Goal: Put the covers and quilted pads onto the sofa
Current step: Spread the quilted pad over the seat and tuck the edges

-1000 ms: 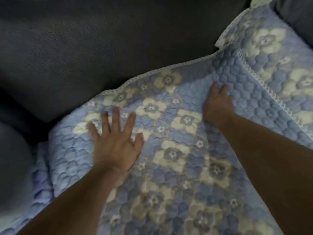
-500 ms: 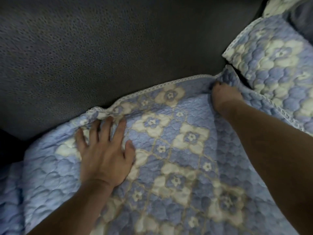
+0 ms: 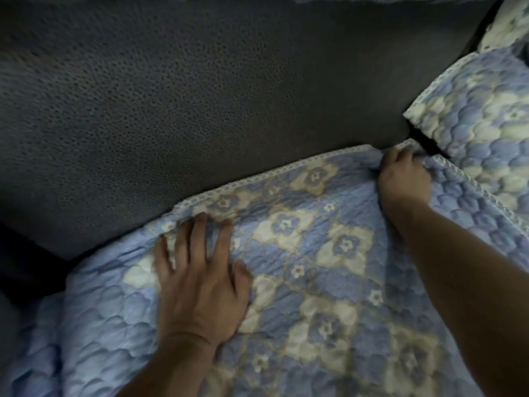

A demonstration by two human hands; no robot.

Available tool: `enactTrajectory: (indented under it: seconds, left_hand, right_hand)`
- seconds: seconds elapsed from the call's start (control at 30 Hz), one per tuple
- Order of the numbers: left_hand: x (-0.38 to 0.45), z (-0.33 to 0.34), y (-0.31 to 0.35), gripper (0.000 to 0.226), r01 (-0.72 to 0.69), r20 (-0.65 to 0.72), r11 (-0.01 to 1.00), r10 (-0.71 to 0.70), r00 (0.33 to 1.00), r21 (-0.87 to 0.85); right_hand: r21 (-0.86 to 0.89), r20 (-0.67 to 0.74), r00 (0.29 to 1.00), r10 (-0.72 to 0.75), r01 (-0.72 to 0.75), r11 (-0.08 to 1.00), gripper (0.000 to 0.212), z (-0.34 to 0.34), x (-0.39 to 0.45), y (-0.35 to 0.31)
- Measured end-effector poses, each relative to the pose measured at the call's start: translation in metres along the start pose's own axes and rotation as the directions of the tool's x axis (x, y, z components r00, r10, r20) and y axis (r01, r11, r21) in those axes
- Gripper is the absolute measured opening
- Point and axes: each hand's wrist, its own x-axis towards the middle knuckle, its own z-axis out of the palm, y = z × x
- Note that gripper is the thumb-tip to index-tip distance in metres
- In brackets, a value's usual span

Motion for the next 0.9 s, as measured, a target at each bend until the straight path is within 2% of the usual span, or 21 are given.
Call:
enactTrajectory:
  seconds: [0.1, 0.13, 0.2, 0.27, 0.3, 0.4, 0.5, 0.57, 0.63, 0.7, 0.77, 0.8, 0.87, 0.9]
  left_hand:
    - [0.003, -0.001, -0.001, 0.07, 0.026, 0.082, 1.0, -0.027, 0.996, 0.013]
    - [0.002, -0.003, 0.0, 0.07, 0.033, 0.104, 0.999, -0.035, 0.994, 0.026]
    - [0.004, -0.007, 0.001, 0.07, 0.045, 0.127, 0.997, -0.052, 0.991, 0.058]
    - [0.018, -0.013, 0.0, 0.064, 0.035, 0.138, 0.997, -0.044, 0.989, 0.063]
    - [0.028, -0.014, -0.003, 0.058, 0.02, 0.146, 0.998, -0.03, 0.989, 0.066]
    - [0.052, -0.021, -0.014, 0.047, -0.039, 0.187, 0.996, 0.024, 0.982, 0.075]
    - [0.067, -0.023, -0.014, 0.049, 0.052, 0.343, 0.998, -0.035, 0.939, -0.04]
    - [0.081, -0.015, -0.002, 0.048, 0.038, 0.452, 0.998, -0.057, 0.89, 0.051]
    - [0.088, -0.01, 0.014, 0.042, 0.037, 0.474, 0.986, -0.112, 0.874, 0.164]
    - [0.084, -0.001, 0.027, 0.035, 0.025, 0.391, 0.971, -0.119, 0.913, 0.237]
    - [0.074, 0.0, 0.03, 0.028, -0.023, 0.219, 0.966, -0.035, 0.975, 0.256]
    - [0.069, 0.005, 0.028, 0.025, -0.099, 0.093, 0.973, 0.081, 0.992, 0.21]
    - [0.065, 0.019, 0.026, 0.034, -0.293, -0.076, 0.954, 0.298, 0.952, 0.062]
    - [0.067, 0.023, 0.026, 0.038, -0.349, -0.121, 0.937, 0.343, 0.931, -0.025]
  right_hand:
    - [0.063, 0.039, 0.997, 0.066, -0.068, 0.996, 0.039, -0.007, -0.004, 0.003]
    - [0.079, 0.034, 0.998, 0.046, -0.048, 0.996, 0.044, -0.015, -0.013, -0.007]
    - [0.189, -0.058, 0.988, -0.14, 0.149, 0.971, 0.045, -0.028, -0.046, -0.039]
    - [0.256, -0.173, 0.907, -0.384, 0.418, 0.871, 0.04, -0.032, -0.087, -0.07]
    - [0.262, -0.182, 0.866, -0.466, 0.5, 0.826, 0.042, -0.035, -0.097, -0.077]
    - [0.256, -0.105, 0.879, -0.465, 0.476, 0.841, 0.048, -0.034, -0.092, -0.076]
    - [0.214, -0.016, 0.9, -0.436, 0.429, 0.877, 0.052, -0.031, -0.084, -0.077]
    - [0.099, 0.116, 0.859, -0.499, 0.49, 0.866, 0.05, -0.029, -0.076, -0.085]
    - [0.05, 0.236, 0.822, -0.519, 0.523, 0.851, 0.048, -0.031, -0.068, -0.095]
    - [0.089, 0.205, 0.877, -0.434, 0.425, 0.901, 0.051, -0.028, -0.064, -0.102]
    - [0.168, 0.027, 0.939, -0.343, 0.334, 0.927, 0.042, -0.024, -0.068, -0.105]
    - [0.226, -0.084, 0.947, -0.311, 0.322, 0.919, 0.036, -0.022, -0.071, -0.105]
    - [0.304, -0.255, 0.925, -0.281, 0.353, 0.885, 0.024, -0.022, -0.074, -0.105]
    - [0.327, -0.294, 0.915, -0.277, 0.369, 0.87, 0.02, -0.021, -0.074, -0.104]
